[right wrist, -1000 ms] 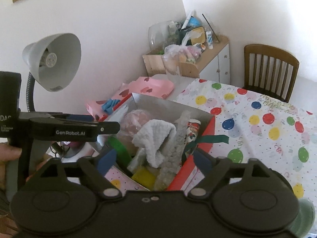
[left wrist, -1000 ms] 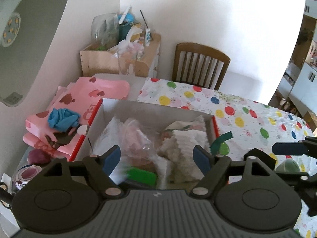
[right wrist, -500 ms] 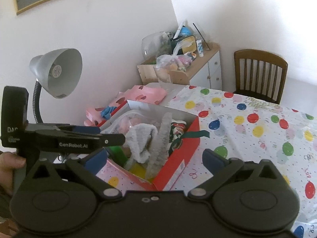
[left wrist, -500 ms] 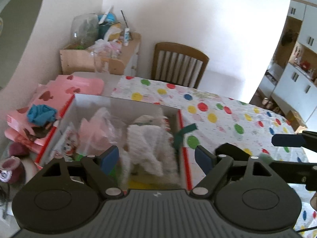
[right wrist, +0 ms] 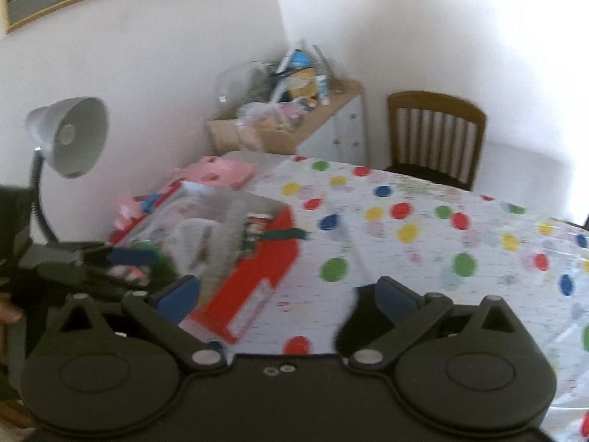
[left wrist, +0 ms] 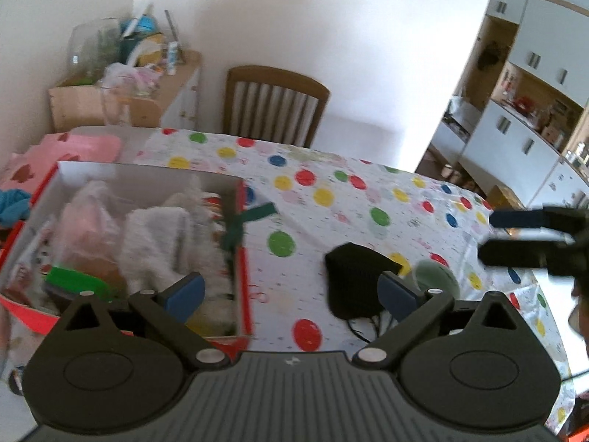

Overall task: Organize soft objects
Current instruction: 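Withdraw both grippers from the box toward the black cloth beside the mug, then lower the left gripper onto the black cloth beside the mug and close it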

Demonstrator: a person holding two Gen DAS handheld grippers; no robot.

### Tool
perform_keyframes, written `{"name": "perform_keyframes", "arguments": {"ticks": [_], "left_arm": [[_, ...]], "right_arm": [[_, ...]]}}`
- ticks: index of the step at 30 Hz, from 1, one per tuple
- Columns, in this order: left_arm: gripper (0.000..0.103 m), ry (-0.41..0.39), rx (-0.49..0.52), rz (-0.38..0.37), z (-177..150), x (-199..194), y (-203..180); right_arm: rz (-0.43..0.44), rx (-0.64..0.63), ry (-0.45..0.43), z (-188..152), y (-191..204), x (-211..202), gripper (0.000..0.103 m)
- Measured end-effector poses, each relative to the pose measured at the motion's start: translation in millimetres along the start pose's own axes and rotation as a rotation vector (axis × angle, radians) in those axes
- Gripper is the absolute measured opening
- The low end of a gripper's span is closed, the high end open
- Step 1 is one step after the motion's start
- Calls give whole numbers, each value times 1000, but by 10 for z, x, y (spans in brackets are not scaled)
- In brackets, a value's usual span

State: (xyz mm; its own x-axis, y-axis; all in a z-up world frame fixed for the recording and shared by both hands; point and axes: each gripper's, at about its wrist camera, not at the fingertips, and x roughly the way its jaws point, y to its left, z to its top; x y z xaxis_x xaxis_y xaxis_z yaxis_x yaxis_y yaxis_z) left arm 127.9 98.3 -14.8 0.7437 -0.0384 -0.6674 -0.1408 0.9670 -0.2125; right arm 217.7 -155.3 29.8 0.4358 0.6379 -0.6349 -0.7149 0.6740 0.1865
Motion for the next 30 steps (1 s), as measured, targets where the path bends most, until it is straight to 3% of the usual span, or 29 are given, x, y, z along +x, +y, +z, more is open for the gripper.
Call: {"name": "perform_keyframes", "arguments": {"ticks": [8, 19, 26, 30], "left_arm": [[101, 37, 44, -51, -176, 261, -336], [101, 39, 94, -79, -431, 675, -656], [101, 48, 99, -62, -489, 1047, -724], [101, 58, 34, -75, -360, 1309, -677]], "right_arm": [[-81, 15, 25, 116, -469, 6, 101], [-111, 35, 130, 118, -797, 539, 95], [-137, 79, 164, 79, -986, 851, 90], [-147, 79, 186, 27, -1097, 903, 87]]}}
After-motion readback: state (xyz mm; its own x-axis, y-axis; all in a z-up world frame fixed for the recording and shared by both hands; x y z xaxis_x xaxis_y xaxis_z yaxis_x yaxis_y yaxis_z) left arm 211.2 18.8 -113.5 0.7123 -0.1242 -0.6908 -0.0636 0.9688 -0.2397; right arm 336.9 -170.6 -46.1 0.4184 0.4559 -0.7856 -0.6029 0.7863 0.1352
